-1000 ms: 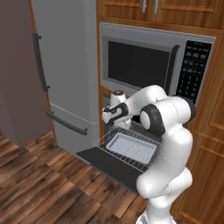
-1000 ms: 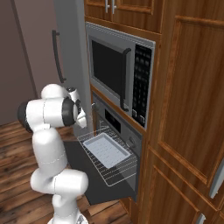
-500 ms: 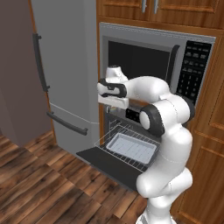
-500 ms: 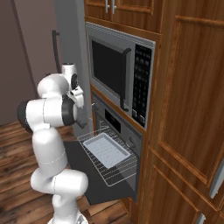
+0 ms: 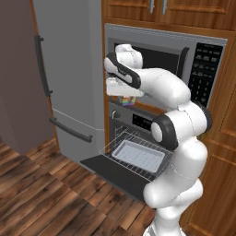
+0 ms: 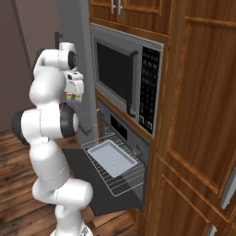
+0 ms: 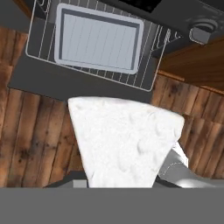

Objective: Take the baked cake out of the oven and place it on the plate for cooling. Then close the oven door.

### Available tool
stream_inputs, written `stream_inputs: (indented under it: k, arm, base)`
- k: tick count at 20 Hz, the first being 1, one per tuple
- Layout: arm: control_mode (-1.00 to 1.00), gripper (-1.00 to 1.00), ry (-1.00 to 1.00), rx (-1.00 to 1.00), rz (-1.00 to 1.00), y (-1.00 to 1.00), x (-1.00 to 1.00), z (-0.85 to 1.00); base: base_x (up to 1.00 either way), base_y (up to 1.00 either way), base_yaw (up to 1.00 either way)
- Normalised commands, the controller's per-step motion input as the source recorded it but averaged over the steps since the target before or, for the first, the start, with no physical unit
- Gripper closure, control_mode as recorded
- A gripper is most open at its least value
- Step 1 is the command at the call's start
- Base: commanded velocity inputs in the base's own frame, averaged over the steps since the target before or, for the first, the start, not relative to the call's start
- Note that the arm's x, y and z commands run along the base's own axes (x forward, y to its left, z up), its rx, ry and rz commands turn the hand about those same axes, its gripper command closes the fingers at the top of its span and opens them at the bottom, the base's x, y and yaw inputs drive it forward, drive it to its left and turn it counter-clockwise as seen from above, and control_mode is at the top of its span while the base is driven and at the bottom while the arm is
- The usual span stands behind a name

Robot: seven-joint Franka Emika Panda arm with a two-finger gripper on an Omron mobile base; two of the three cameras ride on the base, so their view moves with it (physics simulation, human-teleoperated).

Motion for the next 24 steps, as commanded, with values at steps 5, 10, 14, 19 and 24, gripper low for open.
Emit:
stream_inputs:
  k: [5, 10, 14, 19, 24]
  arm:
    - [-1.00, 1.00, -0.19, 0.03, 0.04, -0.64, -1.00, 0.39]
    - [-1.00, 1.00, -0.49, 0.08, 0.04, -0.79, -1.00, 0.00]
    - [-1.00, 1.00, -0.41, 0.03, 0.13, -0.29, -1.00, 0.00]
    - [-1.00, 1.00, -0.03, -0.08, 0.21, 0.07, -0.98, 0.35]
    - [-1.00, 1.00, 0.23, -0.17, 0.18, 0.03, -0.41, 0.42]
  base:
    - [0.00, 0.00, 0.00]
    - [0.00, 0.00, 0.00]
    - [0.00, 0.00, 0.00]
    - [0.00, 0.00, 0.00]
    - [0.00, 0.00, 0.00]
